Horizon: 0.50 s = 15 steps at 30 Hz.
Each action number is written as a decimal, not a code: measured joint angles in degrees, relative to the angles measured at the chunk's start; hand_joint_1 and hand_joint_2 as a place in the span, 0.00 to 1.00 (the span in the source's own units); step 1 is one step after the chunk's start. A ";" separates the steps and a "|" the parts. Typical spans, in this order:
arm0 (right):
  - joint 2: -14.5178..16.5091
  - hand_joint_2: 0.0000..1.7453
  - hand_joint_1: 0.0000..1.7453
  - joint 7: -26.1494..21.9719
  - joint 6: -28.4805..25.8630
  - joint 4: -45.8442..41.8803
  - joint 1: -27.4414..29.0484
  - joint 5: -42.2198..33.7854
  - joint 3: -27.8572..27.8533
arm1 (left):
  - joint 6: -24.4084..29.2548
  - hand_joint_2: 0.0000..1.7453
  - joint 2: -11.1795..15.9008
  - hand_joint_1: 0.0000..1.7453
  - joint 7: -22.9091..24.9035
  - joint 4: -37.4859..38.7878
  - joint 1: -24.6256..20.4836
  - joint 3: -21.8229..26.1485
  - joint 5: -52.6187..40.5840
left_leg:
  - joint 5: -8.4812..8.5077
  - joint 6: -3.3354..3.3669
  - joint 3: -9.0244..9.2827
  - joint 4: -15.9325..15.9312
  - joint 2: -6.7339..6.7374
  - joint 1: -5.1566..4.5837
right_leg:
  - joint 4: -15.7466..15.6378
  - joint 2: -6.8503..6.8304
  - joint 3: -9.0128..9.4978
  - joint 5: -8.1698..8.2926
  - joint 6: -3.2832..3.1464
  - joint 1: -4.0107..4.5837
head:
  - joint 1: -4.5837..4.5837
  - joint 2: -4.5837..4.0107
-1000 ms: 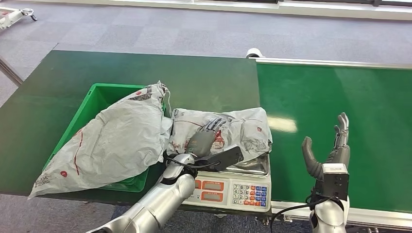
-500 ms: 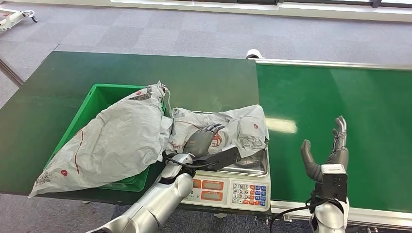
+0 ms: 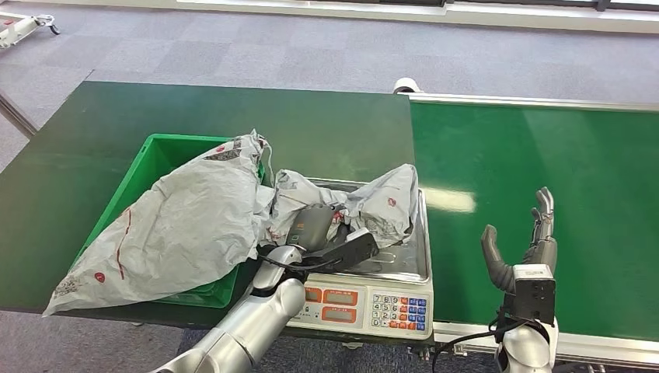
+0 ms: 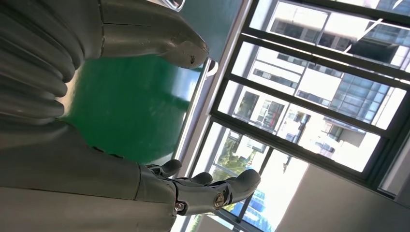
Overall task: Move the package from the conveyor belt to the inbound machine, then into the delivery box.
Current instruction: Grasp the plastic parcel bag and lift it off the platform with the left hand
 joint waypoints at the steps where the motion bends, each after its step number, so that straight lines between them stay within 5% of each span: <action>1: 0.00 1.00 0.00 0.00 0.00 0.00 0.00 0.01 0.00 | 1.19 1.00 -0.01 1.00 -1.34 -0.39 0.33 0.37 0.99 | 0.00 0.00 -0.01 0.00 0.00 0.00 | 0.00 0.00 -0.01 0.00 0.00 0.00 | 0.00 0.00; 10: 0.13 1.00 0.00 -0.62 -0.64 0.09 -0.03 -1.31 0.01 | 14.37 1.00 -0.06 1.00 -27.10 -14.05 4.64 3.92 26.34 | 0.00 0.00 -0.15 0.00 -0.01 0.00 | 0.00 0.00 -0.12 0.00 0.00 0.00 | -0.01 0.00; 15: 0.11 1.00 0.00 -1.67 -1.69 0.78 -0.19 -2.77 0.07 | 16.53 1.00 1.18 1.00 -29.22 -26.64 7.51 2.30 39.40 | 0.00 0.00 -0.20 0.00 -0.02 0.00 | 0.00 -0.01 -0.15 -0.01 0.00 0.00 | -0.02 0.00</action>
